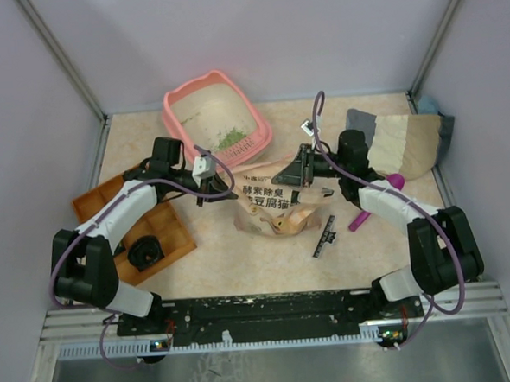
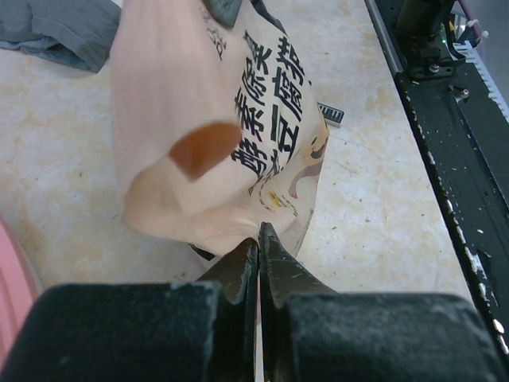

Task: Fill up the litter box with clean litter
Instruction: Close the cat litter bag at the center of the board.

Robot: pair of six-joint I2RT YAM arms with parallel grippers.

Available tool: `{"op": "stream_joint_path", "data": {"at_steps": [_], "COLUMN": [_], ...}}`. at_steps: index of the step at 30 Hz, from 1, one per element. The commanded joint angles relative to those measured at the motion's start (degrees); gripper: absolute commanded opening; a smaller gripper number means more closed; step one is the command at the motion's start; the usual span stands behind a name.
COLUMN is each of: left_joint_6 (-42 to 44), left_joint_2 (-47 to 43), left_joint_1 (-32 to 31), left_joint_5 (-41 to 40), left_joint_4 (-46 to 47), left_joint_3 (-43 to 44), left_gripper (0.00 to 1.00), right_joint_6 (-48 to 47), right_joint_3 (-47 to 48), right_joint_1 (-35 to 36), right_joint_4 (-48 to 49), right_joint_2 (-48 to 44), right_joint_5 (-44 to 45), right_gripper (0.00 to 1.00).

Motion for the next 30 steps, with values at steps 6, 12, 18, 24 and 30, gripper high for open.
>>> {"op": "stream_joint_path", "data": {"at_steps": [6, 12, 18, 24, 30], "left_joint_6": [12.36, 17.51, 17.52, -13.26, -27.64], "left_joint_2": [-3.47, -3.34, -2.33, -7.64, -8.42], "left_joint_1": [4.38, 4.57, 4.57, 3.56, 1.83], "left_joint_5": [8.94, 12.55, 10.81, 1.89, -6.18], "left_joint_4": [-11.11, -15.79, -17.70, 13.86, 35.13], "left_joint_3": [0.44, 1.47, 3.17, -6.74, -12.59], "left_gripper": [0.00, 0.00, 0.00, 0.42, 0.56], "right_joint_6": [2.42, 1.83, -1.45, -5.96, -7.49], "right_joint_3": [-1.88, -1.72, 1.67, 4.42, 4.29], "right_joint_1": [-6.31, -5.98, -6.05, -6.06, -5.74], "right_joint_4": [-0.58, -2.26, -8.20, -16.60, -18.21], "right_joint_2": [3.31, 6.02, 6.22, 4.40, 6.56], "right_joint_5": [4.15, 4.92, 7.93, 11.40, 10.74], "right_gripper": [0.00, 0.00, 0.00, 0.00, 0.00]}}
